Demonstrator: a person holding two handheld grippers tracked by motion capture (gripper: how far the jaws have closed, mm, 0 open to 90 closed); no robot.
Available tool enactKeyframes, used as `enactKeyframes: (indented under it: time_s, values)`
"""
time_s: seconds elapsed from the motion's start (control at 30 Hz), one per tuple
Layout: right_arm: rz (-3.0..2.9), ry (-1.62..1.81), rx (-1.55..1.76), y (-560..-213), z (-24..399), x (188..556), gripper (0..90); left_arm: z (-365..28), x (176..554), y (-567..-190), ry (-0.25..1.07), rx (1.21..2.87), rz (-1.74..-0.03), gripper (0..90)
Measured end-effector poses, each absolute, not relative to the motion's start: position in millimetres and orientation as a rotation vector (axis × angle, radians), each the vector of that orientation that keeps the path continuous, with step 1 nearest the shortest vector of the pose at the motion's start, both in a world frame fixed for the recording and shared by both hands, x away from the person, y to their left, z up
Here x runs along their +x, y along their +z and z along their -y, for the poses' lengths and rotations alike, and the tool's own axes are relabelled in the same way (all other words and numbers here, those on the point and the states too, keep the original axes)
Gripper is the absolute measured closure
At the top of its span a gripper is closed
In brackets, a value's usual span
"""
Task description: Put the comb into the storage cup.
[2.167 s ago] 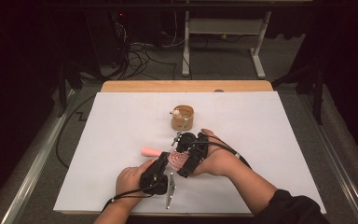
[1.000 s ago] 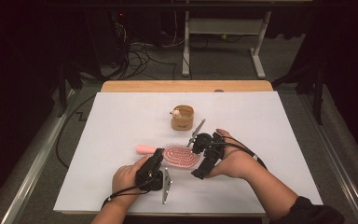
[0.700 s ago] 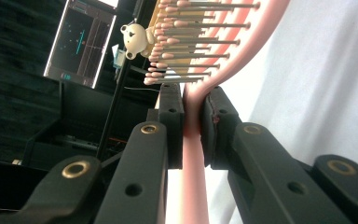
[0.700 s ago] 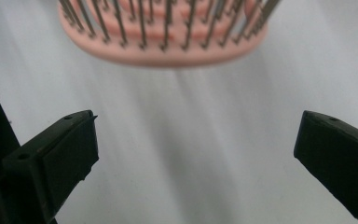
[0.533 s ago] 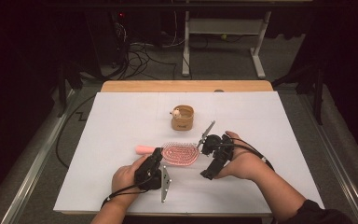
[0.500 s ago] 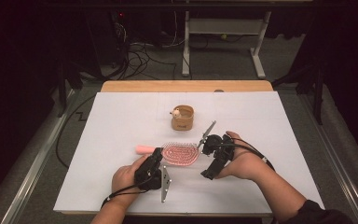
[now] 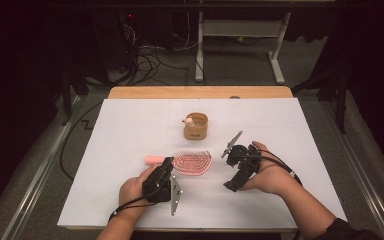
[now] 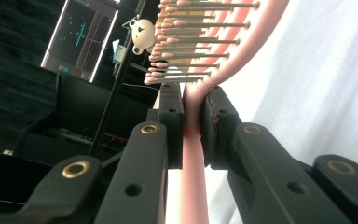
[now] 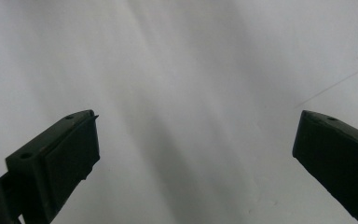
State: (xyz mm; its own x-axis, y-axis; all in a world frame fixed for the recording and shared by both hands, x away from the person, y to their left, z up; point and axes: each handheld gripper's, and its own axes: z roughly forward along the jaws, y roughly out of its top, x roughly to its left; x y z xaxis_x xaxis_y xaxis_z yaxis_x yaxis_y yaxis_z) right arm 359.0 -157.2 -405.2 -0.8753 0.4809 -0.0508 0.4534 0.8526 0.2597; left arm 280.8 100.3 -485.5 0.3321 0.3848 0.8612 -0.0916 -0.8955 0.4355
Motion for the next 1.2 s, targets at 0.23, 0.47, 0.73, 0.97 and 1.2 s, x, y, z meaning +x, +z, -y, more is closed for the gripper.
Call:
enactKeyframes:
  time_s: [0.23,0.47,0.73,0.97,1.2]
  values:
    - [-2.887,0.367,0.77,-414,165,359,0.8,-102,281,-482,1.552,2.186,-0.294,80.7]
    - [-2.836,0.431,0.796,-419,173,358,0.4,-106,282,-478,1.52,2.165,-0.337,80.7]
    - [-2.792,0.494,0.84,-427,183,358,0.3,-110,283,-473,1.466,2.13,-0.386,80.7]
    - [-2.715,0.593,0.857,-434,190,355,0.3,-114,284,-470,1.422,2.11,-0.429,80.7]
    - [-2.635,0.711,0.885,-437,196,353,0.3,-117,285,-468,1.384,2.091,-0.454,80.8]
